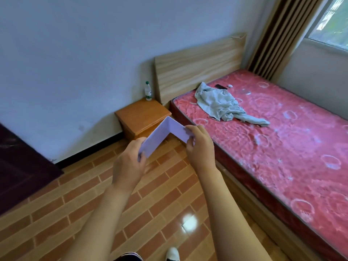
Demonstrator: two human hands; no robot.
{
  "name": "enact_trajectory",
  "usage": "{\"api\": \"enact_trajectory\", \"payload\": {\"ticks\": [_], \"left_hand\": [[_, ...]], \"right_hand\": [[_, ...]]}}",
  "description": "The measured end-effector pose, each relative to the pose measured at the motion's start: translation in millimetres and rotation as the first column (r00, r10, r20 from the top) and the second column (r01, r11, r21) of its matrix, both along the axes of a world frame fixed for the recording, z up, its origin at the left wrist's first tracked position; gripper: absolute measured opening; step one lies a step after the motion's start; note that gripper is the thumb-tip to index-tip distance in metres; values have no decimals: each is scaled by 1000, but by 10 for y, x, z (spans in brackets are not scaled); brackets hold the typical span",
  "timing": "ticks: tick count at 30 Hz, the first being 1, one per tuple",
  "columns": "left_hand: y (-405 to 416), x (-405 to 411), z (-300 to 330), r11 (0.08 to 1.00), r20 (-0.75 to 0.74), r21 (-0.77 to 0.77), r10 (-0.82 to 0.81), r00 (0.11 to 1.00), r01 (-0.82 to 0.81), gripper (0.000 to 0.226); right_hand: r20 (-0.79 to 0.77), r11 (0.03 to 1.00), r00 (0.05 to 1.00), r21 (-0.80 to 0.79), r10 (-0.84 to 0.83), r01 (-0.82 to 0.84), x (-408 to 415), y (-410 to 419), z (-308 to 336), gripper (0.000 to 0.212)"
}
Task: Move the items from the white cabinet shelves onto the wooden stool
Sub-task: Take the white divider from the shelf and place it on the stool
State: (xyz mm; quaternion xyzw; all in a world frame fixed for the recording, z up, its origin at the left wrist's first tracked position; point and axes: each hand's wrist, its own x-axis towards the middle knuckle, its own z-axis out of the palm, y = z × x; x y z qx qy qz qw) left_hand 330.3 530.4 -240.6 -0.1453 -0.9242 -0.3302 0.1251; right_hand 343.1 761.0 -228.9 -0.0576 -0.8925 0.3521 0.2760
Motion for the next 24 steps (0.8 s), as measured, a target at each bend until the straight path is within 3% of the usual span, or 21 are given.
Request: {"api": "enact_trajectory", "payload": {"ticks": [12,24], "left_hand": [[-151,-830,-214,994,25,-12,112,993,-111,46],[-604,-2541,-328,998,21,38,57,998,-57,48]], "right_hand": [[42,996,995,-16,94,-93,-975,-174,-167,43],[121,999,992,-1,39,-39,-2544,-588,-143,43]]}}
